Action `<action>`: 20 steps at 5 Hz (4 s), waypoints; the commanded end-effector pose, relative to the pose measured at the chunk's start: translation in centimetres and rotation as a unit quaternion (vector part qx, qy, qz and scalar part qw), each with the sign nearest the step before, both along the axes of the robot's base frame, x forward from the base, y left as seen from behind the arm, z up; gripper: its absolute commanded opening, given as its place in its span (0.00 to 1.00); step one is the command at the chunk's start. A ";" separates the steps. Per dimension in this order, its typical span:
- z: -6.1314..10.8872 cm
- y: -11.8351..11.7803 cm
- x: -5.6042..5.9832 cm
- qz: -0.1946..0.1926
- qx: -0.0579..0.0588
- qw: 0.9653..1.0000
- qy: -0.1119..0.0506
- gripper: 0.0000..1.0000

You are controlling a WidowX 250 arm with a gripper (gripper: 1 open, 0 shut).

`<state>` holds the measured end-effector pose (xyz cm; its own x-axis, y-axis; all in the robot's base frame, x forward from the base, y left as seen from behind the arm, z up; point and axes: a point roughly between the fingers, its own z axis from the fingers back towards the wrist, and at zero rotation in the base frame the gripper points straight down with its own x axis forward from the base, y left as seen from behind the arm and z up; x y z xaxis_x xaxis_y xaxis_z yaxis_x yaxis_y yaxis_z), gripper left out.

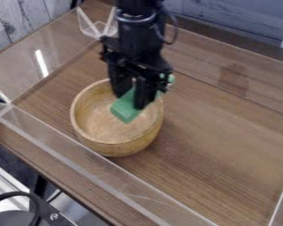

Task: Put the green block in the brown bowl

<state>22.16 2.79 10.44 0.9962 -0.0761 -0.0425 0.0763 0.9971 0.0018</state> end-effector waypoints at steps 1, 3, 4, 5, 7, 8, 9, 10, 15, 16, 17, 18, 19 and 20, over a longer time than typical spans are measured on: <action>0.0 1.5 -0.3 0.005 0.010 1.000 -0.016 0.00; -2.1 3.3 -1.5 0.017 0.017 1.000 0.001 0.00; -2.3 3.4 -1.5 0.018 0.017 1.000 0.004 0.00; -2.3 3.4 -1.5 0.018 0.016 1.000 0.005 0.00; -2.4 3.2 -1.5 0.018 0.013 1.000 0.008 0.00; -2.4 3.2 -1.5 0.019 0.012 1.000 0.009 0.00; -2.3 3.2 -1.4 0.019 0.010 1.000 0.010 0.00; -2.3 3.1 -1.4 0.020 0.009 1.000 0.012 0.00; -2.0 3.0 -1.3 0.025 0.003 1.000 0.019 0.00; -2.0 3.0 -1.2 0.026 0.002 0.999 0.021 0.00; -1.9 3.0 -1.2 0.027 0.001 0.999 0.022 0.00; -1.9 3.0 -1.2 0.028 0.000 0.999 0.024 0.00; -2.0 3.0 -0.9 0.029 0.000 0.999 0.024 0.00; -2.1 3.1 -0.6 0.030 0.000 0.999 0.024 0.00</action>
